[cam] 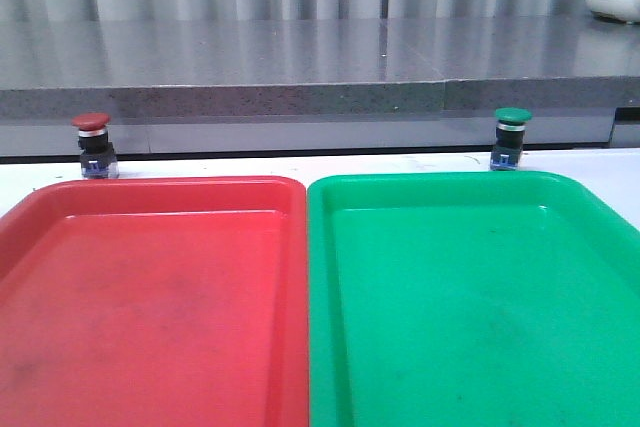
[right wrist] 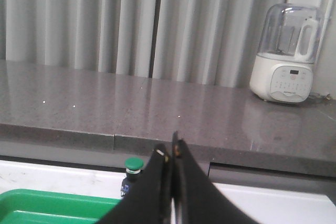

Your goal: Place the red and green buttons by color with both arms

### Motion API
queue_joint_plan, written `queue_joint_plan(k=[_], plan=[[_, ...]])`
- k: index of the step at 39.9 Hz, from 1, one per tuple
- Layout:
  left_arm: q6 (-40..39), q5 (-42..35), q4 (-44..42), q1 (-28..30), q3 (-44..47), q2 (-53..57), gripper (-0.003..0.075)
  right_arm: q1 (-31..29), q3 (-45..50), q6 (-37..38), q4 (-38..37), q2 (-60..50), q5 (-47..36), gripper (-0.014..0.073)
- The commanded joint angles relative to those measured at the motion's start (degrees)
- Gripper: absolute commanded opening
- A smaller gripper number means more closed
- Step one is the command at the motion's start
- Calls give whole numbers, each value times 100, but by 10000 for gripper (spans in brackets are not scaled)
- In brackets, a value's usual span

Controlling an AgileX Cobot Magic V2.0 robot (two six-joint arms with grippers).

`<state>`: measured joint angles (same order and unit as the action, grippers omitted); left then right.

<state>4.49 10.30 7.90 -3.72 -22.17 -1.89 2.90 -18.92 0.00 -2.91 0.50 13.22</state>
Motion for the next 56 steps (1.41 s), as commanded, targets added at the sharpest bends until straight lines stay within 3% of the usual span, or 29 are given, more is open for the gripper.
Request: queue_joint_plan(k=[1,8,18,35,40,43,47,50,53,56], plan=[[-58,353,26,-39,-862,-504,-20,-30,-707,-60,19,394,208,-69],[-58,1288,26,-39,-1795,-1348,-20,-30,-1528,-60,-43,1244,1124,-69],[-58,1893,26,-39,-1841,-2141,-20,-30,-1688,-60,-119,2160,1775,-69],[-58,2156,26,-39,-1841,-2848,-20,-30,-1688,-60,-119,2835,1952,-65],[-58,2156,26,-39,-1841,-2983,-19,-30,-1688,-60,-119,2877,1957,36],[-58,2135,26,-39,-1841,-3065,-8,-30,-1688,-60,-119,2902,1964,187],[-58,2095,26,-39,-1841,-3181,109,-30,-1688,-60,-119,2922,1959,421],[-58,2039,26,-39,-1841,-3268,273,-30,-1688,-60,-119,2922,1935,529],[-58,1932,26,-39,-1841,-3380,449,-30,-1688,-60,-119,2922,1943,566],[-58,1815,26,-39,-1841,-3541,556,-30,-1688,-60,-119,2922,1955,559]])
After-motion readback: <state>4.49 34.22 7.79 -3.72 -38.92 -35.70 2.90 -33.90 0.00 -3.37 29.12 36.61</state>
